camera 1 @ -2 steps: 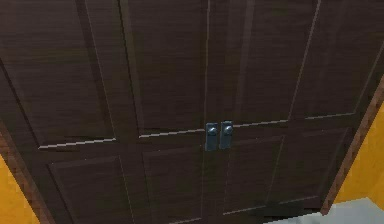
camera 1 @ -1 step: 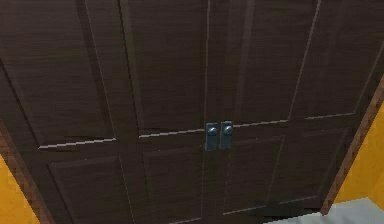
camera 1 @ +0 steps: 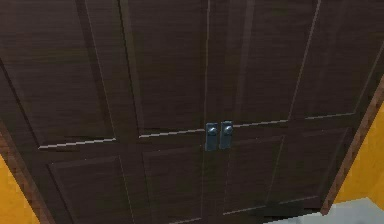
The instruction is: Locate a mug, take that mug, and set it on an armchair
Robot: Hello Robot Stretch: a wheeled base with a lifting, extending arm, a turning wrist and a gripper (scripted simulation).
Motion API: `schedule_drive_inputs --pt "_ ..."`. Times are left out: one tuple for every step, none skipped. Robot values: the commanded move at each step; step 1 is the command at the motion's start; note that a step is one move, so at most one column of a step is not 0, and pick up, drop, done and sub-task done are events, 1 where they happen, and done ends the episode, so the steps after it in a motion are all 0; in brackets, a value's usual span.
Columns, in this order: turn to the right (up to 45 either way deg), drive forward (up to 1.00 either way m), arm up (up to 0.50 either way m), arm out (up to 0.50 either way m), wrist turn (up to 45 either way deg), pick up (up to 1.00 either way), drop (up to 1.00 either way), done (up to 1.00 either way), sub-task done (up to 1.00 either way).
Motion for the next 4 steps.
schedule_drive_inputs --pt "0.0 0.00 0.00 0.00 18.0 0.00 0.00 0.00 0.00" --pt "0.0 0.00 -0.30 0.00 0.0 0.00 0.00 0.00 0.00" --pt "0.0 0.00 0.00 0.00 0.0 1.00 0.00 0.00 0.00" --pt "0.0 0.00 0.10 0.00 0.0 0.00 0.00 0.00 0.00"
